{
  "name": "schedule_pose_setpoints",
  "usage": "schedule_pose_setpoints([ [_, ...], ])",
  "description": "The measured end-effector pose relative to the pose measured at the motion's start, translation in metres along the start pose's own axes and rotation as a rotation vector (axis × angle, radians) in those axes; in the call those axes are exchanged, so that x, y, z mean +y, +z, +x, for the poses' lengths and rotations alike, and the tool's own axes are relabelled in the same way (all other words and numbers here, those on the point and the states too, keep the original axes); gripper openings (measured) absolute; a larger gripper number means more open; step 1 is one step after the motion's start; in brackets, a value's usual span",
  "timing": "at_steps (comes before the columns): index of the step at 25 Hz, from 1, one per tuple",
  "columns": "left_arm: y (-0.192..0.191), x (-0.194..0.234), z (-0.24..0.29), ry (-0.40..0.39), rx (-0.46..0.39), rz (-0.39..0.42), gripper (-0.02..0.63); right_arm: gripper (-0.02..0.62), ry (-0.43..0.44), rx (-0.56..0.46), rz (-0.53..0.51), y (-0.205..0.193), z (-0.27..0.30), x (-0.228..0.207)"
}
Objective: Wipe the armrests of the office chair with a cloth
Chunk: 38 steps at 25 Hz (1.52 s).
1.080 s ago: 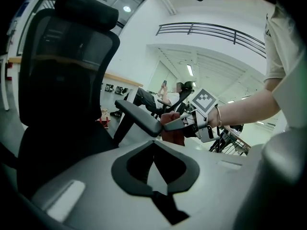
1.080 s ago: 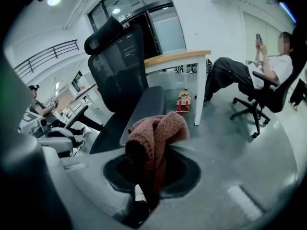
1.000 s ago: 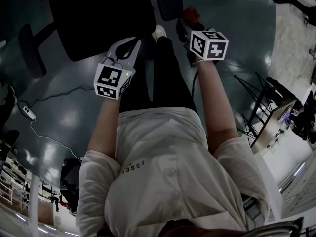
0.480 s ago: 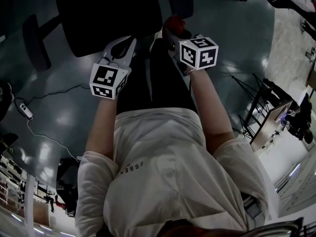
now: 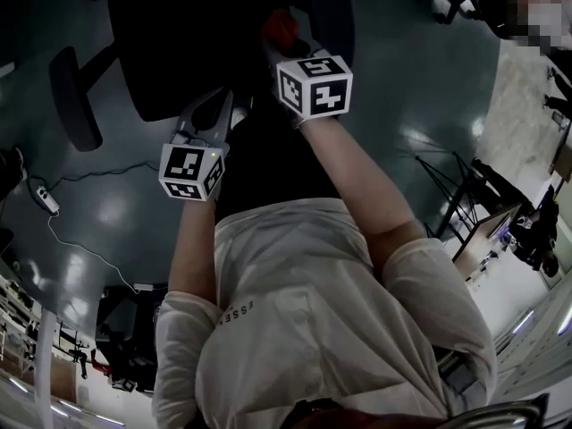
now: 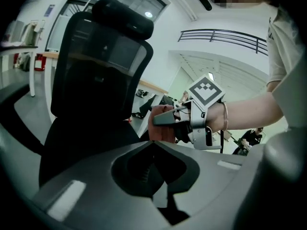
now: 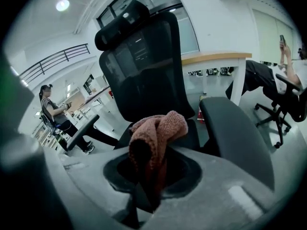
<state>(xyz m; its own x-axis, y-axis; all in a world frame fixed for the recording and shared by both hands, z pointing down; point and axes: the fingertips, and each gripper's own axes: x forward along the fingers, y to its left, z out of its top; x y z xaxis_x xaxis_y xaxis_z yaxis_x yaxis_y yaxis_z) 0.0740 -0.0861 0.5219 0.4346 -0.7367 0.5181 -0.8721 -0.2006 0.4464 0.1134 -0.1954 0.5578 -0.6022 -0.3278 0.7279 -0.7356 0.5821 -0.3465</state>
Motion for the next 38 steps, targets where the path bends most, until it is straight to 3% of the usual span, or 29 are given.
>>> schedule_pose_setpoints([
  [8,0.021,0.040,0.015,0.133,-0.042,-0.135,0.017,0.057,-0.087,-0.085,0.077,0.074,0.058,-0.039],
  [15,0.030,0.062,0.019,0.158,-0.055,-0.180,0.017,0.057,-0.201,-0.113,0.188,0.090,0.078,-0.066],
  [20,0.026,0.078,0.018,0.123,-0.038,-0.178,0.017,0.057,-0.231,-0.121,0.253,0.077,0.085,-0.069],
  [29,0.039,0.060,0.014,0.001,-0.013,-0.091,0.017,0.055,-0.310,-0.207,0.451,0.050,0.037,-0.085],
  [38,0.022,0.053,-0.003,-0.079,0.033,-0.054,0.017,0.056,-0.366,-0.210,0.489,0.008,0.010,-0.070],
])
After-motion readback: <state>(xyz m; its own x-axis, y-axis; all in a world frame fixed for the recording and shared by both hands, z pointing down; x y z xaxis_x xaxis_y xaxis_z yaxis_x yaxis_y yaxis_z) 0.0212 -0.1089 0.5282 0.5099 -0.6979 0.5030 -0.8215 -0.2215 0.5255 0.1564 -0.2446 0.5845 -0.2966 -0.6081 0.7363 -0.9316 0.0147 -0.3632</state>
